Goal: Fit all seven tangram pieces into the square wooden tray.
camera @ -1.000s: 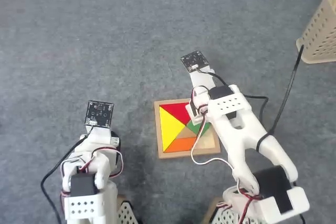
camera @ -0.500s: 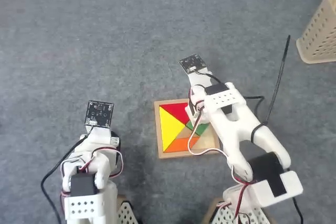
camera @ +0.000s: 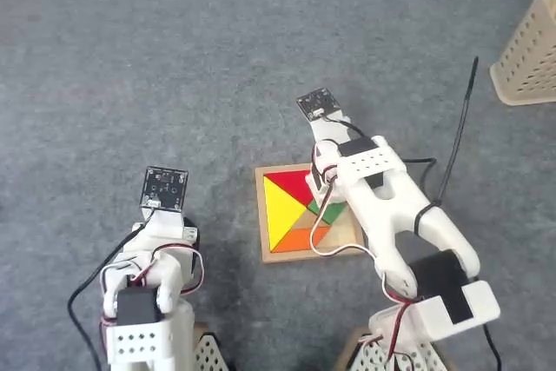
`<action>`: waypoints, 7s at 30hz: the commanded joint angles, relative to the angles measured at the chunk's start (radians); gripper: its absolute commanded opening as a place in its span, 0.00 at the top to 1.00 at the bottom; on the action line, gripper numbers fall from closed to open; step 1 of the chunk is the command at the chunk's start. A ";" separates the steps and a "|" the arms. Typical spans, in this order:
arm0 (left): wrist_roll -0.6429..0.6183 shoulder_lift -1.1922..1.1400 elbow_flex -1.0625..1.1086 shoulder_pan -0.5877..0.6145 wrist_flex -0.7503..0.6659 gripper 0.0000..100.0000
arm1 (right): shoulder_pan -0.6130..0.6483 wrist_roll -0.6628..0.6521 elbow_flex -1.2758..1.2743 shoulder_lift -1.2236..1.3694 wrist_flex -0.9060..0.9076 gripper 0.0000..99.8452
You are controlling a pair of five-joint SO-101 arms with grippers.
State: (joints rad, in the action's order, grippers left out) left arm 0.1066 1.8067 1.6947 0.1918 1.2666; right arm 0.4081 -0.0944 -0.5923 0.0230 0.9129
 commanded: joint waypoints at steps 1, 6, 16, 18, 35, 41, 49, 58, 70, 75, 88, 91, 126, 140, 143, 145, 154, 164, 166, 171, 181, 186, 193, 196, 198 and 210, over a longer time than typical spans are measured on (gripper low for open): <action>-0.008 0.021 -0.010 -0.002 0.000 0.93 | 0.010 -0.018 0.041 -0.004 -0.033 0.99; -0.008 0.021 -0.010 -0.002 0.000 0.93 | 0.010 -0.015 0.006 -0.114 -0.033 0.99; -0.008 0.021 -0.010 -0.002 0.000 0.93 | -0.056 -0.020 -0.167 -0.277 -0.179 0.99; -0.008 0.021 -0.010 -0.002 0.000 0.93 | -0.071 -0.020 -0.163 -0.255 -0.186 0.99; -0.008 0.021 -0.010 -0.002 0.000 0.93 | -0.073 -0.020 -0.074 -0.047 -0.200 0.99; -0.008 0.021 -0.010 -0.002 0.000 0.93 | -0.071 -0.020 -0.074 -0.053 -0.200 0.99; -0.008 0.021 -0.010 -0.002 0.000 0.93 | -0.074 -0.014 -0.077 -0.156 -0.154 0.99; -0.008 0.021 -0.010 -0.002 0.000 0.93 | -0.150 -0.017 -0.129 -0.358 -0.104 0.99; -0.008 0.021 -0.010 -0.002 0.000 0.93 | -0.297 -0.012 -0.189 -0.278 -0.305 0.99; -0.008 0.021 -0.010 -0.002 0.000 0.93 | -0.295 -0.014 -0.189 -0.283 -0.298 0.99; -0.008 0.021 -0.010 -0.002 0.000 0.93 | -0.302 -0.021 -0.057 -0.272 -0.054 0.85; -0.008 0.021 -0.010 -0.002 0.000 0.93 | -0.297 -0.106 -0.052 -0.272 -0.050 0.82; -0.008 0.021 -0.010 -0.002 0.000 0.93 | -0.305 -0.812 0.043 0.056 0.021 0.91; -0.008 0.021 -0.010 -0.002 0.000 0.93 | -0.341 -0.353 0.299 0.045 0.346 0.91; -0.008 0.021 -0.010 -0.002 0.000 0.93 | -0.295 -0.450 0.315 0.025 0.395 0.91; -0.008 0.021 -0.010 -0.002 0.000 0.93 | -0.243 -0.531 0.285 -0.005 0.397 0.91; -0.008 0.021 -0.010 -0.002 0.000 0.93 | 0.070 -0.873 0.052 -0.225 0.397 0.91; -0.008 0.021 -0.010 -0.002 0.000 0.93 | 0.176 -1.350 0.029 -0.219 0.404 0.91; -0.008 0.021 -0.010 -0.002 0.000 0.93 | 0.176 -1.416 0.029 -0.200 0.404 0.91; -0.008 0.021 -0.010 -0.002 0.000 0.93 | 0.165 -1.617 0.029 -0.139 0.404 0.91; -0.008 0.021 -0.010 -0.002 0.000 0.93 | 0.073 -1.781 0.029 -0.111 0.490 0.91; -0.008 0.021 -0.010 -0.002 0.000 0.93 | 0.073 -1.772 0.029 -0.111 0.490 0.91; -0.008 0.021 -0.010 -0.002 0.000 0.93 | 0.071 -1.623 0.061 -0.105 0.469 0.76; -0.008 0.021 -0.010 -0.002 0.000 0.93 | 0.073 -1.613 0.063 -0.108 0.467 0.74; -0.008 0.021 -0.010 -0.002 0.000 0.93 | 0.071 -1.613 0.066 -0.111 0.467 0.74; -0.008 0.021 -0.010 -0.002 0.000 0.93 | 0.035 -1.344 0.158 -0.113 0.467 0.92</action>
State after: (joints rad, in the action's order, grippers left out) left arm 0.1066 1.8067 1.6947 0.1918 1.2666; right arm 0.4634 -1.5382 -0.5048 -0.0783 1.3871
